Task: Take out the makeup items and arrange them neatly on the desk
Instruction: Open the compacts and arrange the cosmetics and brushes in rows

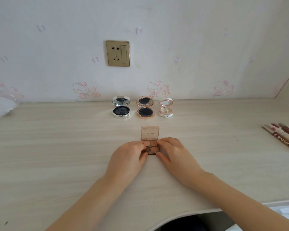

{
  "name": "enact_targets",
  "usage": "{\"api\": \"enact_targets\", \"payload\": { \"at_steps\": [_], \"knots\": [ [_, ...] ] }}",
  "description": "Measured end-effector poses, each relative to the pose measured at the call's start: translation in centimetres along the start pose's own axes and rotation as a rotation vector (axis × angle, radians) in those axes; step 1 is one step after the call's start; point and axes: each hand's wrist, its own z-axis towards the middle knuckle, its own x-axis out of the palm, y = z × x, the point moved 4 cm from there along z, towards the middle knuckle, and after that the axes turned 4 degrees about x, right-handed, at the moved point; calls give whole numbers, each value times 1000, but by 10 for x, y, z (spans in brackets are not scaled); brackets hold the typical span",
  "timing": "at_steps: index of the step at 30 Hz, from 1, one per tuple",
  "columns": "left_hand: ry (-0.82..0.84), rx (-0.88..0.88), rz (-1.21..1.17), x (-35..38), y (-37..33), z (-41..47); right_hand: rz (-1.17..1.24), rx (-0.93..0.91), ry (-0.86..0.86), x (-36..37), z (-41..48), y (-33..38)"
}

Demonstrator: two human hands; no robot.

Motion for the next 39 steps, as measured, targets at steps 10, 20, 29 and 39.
{"api": "enact_targets", "payload": {
  "at_steps": [10, 20, 29, 39],
  "knots": [
    [-53, -31, -102, -27, 65, 13, -19, -17, 125, 31, 56, 33],
    [-69, -87, -61, -38, 108, 29, -95, -53, 157, 57, 95, 51],
    [-113, -48, -12, -33, 114, 35, -21, -37, 41, 66, 107, 53],
    [-134, -29, 18, -33, 110, 31, -38, -43, 57, 66, 104, 54]
  ]
}}
